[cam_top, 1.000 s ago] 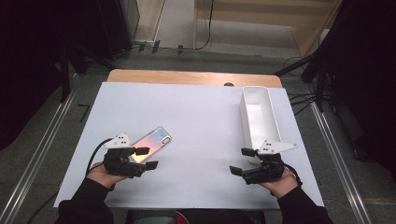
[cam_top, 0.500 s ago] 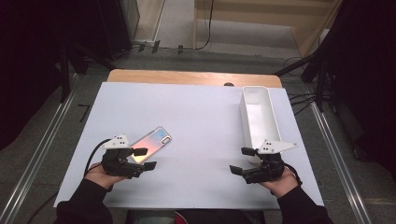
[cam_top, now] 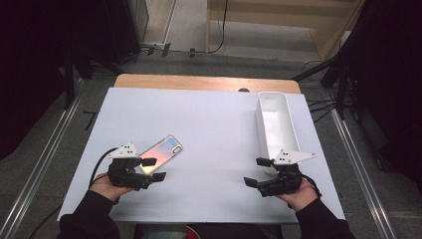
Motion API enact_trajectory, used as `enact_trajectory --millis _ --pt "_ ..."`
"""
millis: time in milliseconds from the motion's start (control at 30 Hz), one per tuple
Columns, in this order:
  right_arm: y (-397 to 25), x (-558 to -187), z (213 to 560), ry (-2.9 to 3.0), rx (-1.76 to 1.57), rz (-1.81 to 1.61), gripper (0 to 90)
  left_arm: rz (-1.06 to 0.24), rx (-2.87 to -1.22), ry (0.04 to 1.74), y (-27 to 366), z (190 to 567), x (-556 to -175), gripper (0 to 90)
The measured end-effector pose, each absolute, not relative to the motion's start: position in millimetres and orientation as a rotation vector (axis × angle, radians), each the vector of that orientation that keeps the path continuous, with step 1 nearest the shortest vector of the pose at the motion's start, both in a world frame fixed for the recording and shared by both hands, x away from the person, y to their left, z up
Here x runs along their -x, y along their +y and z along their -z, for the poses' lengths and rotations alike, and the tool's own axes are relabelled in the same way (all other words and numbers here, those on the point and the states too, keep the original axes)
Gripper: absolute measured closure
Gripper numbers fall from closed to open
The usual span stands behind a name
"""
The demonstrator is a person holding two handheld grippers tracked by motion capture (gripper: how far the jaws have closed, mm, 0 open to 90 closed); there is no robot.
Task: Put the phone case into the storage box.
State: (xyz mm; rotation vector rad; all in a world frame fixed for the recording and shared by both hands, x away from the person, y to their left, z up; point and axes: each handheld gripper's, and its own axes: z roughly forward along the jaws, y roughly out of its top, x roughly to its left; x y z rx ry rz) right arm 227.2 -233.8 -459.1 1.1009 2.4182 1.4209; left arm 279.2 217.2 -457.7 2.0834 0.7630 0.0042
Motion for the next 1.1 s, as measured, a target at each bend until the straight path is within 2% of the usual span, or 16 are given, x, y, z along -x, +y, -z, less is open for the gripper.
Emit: enact_trajectory --millis 1100 --pt "-235.3 -222.7 462.0 2.425 -1.105 -1.412 13.6 -0.08 -2.066 0.812 225.5 454.0 -291.8 29.3"
